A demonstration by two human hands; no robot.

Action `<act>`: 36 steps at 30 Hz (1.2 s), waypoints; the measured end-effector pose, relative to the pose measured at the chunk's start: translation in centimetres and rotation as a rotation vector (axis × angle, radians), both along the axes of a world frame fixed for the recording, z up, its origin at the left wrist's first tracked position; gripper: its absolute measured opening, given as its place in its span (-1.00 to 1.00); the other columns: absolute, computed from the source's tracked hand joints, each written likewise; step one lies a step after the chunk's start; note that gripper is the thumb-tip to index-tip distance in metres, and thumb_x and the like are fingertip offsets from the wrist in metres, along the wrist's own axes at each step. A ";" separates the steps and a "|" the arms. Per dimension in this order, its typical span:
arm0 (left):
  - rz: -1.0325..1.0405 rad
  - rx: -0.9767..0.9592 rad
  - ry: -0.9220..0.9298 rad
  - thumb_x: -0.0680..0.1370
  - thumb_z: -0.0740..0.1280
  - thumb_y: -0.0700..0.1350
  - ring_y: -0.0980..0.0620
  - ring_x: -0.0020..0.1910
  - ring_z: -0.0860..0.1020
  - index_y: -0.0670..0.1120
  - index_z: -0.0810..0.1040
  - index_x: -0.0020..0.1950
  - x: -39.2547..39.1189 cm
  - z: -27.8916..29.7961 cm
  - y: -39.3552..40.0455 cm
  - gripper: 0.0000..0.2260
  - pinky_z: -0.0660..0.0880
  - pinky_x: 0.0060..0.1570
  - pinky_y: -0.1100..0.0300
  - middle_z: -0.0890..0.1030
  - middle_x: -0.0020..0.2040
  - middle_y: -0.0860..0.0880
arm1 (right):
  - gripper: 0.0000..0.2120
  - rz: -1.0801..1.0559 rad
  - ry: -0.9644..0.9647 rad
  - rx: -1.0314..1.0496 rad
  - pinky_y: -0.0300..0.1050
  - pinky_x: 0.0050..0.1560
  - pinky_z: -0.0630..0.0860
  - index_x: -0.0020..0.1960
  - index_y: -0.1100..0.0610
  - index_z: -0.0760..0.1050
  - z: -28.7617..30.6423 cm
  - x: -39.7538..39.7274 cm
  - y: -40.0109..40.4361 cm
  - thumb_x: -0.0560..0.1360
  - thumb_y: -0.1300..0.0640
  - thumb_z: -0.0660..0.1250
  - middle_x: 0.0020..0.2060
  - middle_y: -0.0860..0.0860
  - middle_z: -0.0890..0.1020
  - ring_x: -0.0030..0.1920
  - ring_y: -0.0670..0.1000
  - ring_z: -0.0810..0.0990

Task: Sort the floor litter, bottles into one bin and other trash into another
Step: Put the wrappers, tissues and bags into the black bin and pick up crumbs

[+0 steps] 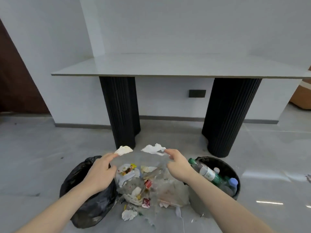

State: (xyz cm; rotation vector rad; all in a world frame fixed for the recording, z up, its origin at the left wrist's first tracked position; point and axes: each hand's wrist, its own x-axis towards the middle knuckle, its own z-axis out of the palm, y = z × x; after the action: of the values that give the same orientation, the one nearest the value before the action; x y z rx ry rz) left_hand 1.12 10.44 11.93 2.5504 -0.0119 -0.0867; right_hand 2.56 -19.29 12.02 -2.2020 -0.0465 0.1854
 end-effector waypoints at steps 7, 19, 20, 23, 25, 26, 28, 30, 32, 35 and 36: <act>0.196 -0.067 0.215 0.59 0.19 -0.21 -0.09 0.19 0.57 0.02 0.46 0.48 2.5 -1.8 5.4 -0.55 0.49 0.14 0.10 0.51 0.42 -0.09 | -0.39 0.179 0.191 -0.204 -0.20 0.42 0.31 0.57 0.14 0.26 -3.0 0.8 4.4 0.52 0.31 0.15 0.53 0.03 0.28 0.49 0.06 0.33; 0.291 0.176 0.481 0.55 0.14 -0.09 -0.16 0.38 0.46 -0.06 0.52 0.39 5.1 -9.0 17.3 -0.57 0.43 0.28 0.13 0.49 0.44 -0.13 | -0.37 0.284 0.250 -0.263 -0.16 0.32 0.41 0.56 0.11 0.29 -6.5 6.3 15.1 0.49 0.30 0.16 0.50 0.06 0.36 0.42 0.09 0.44; 0.290 0.181 0.464 0.54 0.15 -0.09 -0.16 0.38 0.46 -0.04 0.52 0.40 5.3 -9.1 17.6 -0.56 0.43 0.29 0.13 0.49 0.44 -0.12 | -0.36 0.295 0.243 -0.259 -0.17 0.34 0.40 0.56 0.10 0.30 -6.8 6.7 15.9 0.48 0.31 0.14 0.50 0.05 0.36 0.43 0.08 0.43; 0.254 0.156 0.460 0.59 0.15 -0.14 -0.13 0.48 0.37 -0.01 0.47 0.49 5.7 -9.6 17.9 -0.55 0.34 0.41 0.16 0.40 0.53 -0.08 | -0.35 0.320 0.237 -0.251 -0.19 0.35 0.36 0.57 0.09 0.28 -7.6 7.7 18.4 0.47 0.30 0.13 0.51 0.02 0.35 0.45 0.06 0.40; 0.219 0.143 0.460 0.58 0.16 -0.19 -0.08 0.53 0.31 0.01 0.51 0.46 6.0 -10.2 18.4 -0.55 0.26 0.47 0.19 0.37 0.55 -0.03 | -0.35 0.354 0.229 -0.252 -0.22 0.35 0.34 0.57 0.09 0.28 -8.2 8.2 20.0 0.48 0.30 0.14 0.52 0.01 0.33 0.47 0.04 0.37; 0.208 0.152 0.456 0.56 0.16 -0.21 -0.07 0.51 0.33 0.02 0.55 0.41 6.1 -10.4 18.7 -0.55 0.27 0.46 0.18 0.39 0.53 -0.02 | -0.37 0.371 0.224 -0.251 -0.22 0.37 0.33 0.56 0.10 0.29 -8.5 8.5 20.9 0.49 0.30 0.14 0.53 -0.01 0.31 0.47 0.04 0.37; 0.215 0.171 0.458 0.51 0.17 -0.24 -0.07 0.44 0.40 0.04 0.60 0.32 6.3 -10.8 19.5 -0.56 0.35 0.41 0.16 0.46 0.47 -0.01 | -0.39 0.408 0.215 -0.252 -0.16 0.40 0.36 0.56 0.10 0.30 -8.8 9.0 22.7 0.51 0.28 0.14 0.54 -0.02 0.29 0.48 0.06 0.35; 0.218 0.191 0.469 0.49 0.18 -0.25 -0.07 0.38 0.45 0.03 0.62 0.27 6.1 -11.2 20.5 -0.57 0.42 0.35 0.14 0.50 0.40 -0.01 | -0.40 0.445 0.206 -0.253 -0.12 0.42 0.36 0.56 0.11 0.30 -9.0 9.6 24.8 0.51 0.28 0.14 0.55 0.00 0.27 0.49 0.07 0.34; 0.188 0.218 0.468 0.46 0.18 -0.24 -0.06 0.32 0.49 0.03 0.63 0.23 5.9 -11.6 21.2 -0.58 0.45 0.31 0.13 0.53 0.34 0.00 | -0.41 0.485 0.186 -0.256 -0.10 0.43 0.35 0.56 0.13 0.30 -9.3 10.2 27.0 0.52 0.28 0.15 0.55 0.04 0.27 0.51 0.09 0.32; 0.142 0.244 0.446 0.43 0.18 -0.23 -0.03 0.29 0.50 0.06 0.62 0.21 5.8 -12.1 21.4 -0.57 0.48 0.28 0.11 0.55 0.31 0.01 | -0.40 0.539 0.186 -0.274 -0.07 0.44 0.34 0.58 0.11 0.27 -9.6 10.2 29.5 0.53 0.28 0.14 0.58 0.01 0.21 0.54 0.09 0.25; 0.123 0.248 0.434 0.44 0.18 -0.24 -0.03 0.28 0.50 0.06 0.62 0.22 5.8 -12.3 21.1 -0.57 0.48 0.26 0.13 0.55 0.30 0.01 | -0.39 0.552 0.196 -0.288 -0.06 0.45 0.34 0.58 0.09 0.26 -10.1 10.2 29.8 0.53 0.27 0.14 0.59 -0.02 0.17 0.55 0.09 0.23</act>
State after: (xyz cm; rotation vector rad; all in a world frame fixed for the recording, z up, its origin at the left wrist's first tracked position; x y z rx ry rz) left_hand 6.95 31.58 -0.32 2.7142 0.3428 -0.6253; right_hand 12.79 10.55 1.89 -2.3973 -0.5501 0.7528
